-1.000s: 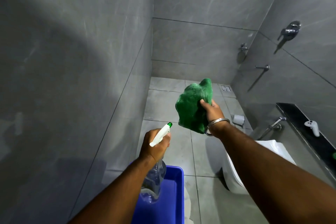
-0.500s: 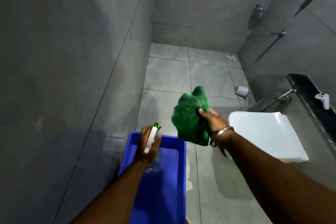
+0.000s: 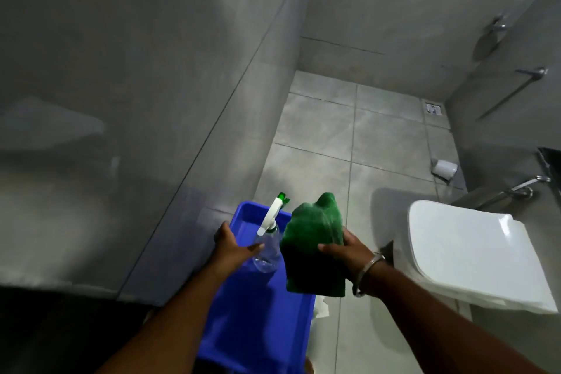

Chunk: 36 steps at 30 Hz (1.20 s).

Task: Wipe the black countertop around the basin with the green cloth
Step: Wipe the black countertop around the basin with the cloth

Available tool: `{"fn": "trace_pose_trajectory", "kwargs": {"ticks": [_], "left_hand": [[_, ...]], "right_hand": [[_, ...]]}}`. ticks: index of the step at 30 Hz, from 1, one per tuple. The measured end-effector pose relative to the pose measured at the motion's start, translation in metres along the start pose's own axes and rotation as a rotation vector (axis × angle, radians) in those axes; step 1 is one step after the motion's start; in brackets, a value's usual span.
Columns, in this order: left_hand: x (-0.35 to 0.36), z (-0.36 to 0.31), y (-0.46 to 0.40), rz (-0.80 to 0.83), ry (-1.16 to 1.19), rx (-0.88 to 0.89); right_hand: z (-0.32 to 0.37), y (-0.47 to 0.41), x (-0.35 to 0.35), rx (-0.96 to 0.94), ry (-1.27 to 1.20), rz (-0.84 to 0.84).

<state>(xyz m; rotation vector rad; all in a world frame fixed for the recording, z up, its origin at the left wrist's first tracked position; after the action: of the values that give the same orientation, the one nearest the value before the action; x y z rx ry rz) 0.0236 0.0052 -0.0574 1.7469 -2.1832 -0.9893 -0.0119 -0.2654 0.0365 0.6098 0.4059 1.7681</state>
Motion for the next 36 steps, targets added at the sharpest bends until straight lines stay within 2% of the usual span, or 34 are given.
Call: {"fn": "trace_pose_trajectory", "kwargs": {"ticks": [2, 3, 6, 9, 11, 13, 17, 22, 26, 28, 31, 33, 36], "left_hand": [[-0.012, 0.017, 0.019, 0.049, -0.017, -0.062], [-0.017, 0.022, 0.033, 0.094, -0.038, -0.024], [-0.039, 0.021, 0.082, 0.206, -0.182, 0.199], [-0.073, 0.014, 0.133, 0.359, -0.519, 0.354], [-0.099, 0.017, 0.166, 0.445, -0.742, 0.327], [-0.130, 0.029, 0.203, 0.430, -0.898, 0.256], [-0.205, 0.077, 0.277, 0.159, -0.940, 0.100], [-0.319, 0.135, 0.333, -0.222, -0.993, 0.035], [-0.407, 0.179, 0.317, -0.588, -0.881, 0.037], [-0.438, 0.211, 0.293, -0.669, -0.809, -0.088], [-0.441, 0.278, 0.265, -0.690, -0.614, -0.472], [-0.429, 0.322, 0.259, -0.740, -0.426, -0.618], [-0.417, 0.349, 0.254, -0.809, -0.311, -0.607]], "right_hand": [[-0.017, 0.006, 0.017, 0.096, 0.205, 0.128], [-0.024, 0.007, 0.028, 0.135, 0.321, 0.202], [-0.033, 0.011, 0.075, 0.189, 0.657, 0.531], [-0.032, 0.011, 0.141, 0.182, 0.930, 0.811], [-0.030, 0.011, 0.190, 0.119, 1.081, 0.931], [-0.028, 0.009, 0.239, 0.068, 1.238, 1.000], [-0.026, 0.007, 0.328, -0.071, 1.499, 0.993], [-0.037, -0.002, 0.455, -0.270, 1.473, 0.904], [-0.036, -0.049, 0.545, -0.499, 1.539, 0.624], [-0.046, -0.080, 0.574, -0.569, 1.571, 0.615], [-0.083, -0.117, 0.596, -0.326, 1.852, 0.831], [-0.105, -0.138, 0.603, -0.242, 1.958, 0.806], [-0.115, -0.162, 0.626, -0.584, 2.016, 0.591]]}}
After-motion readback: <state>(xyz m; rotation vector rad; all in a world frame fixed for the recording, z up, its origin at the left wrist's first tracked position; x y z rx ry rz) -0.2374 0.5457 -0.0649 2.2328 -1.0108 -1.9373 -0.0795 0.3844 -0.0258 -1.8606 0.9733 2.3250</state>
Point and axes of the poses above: each hand's wrist, its own y-axis away from the middle knuckle, its own x-axis out of the palm, z = x × y, the point moved 1 cm from there along -y, towards the middle knuckle, and after that the axes turned 12 degrees about z, right-handed, at the moved point
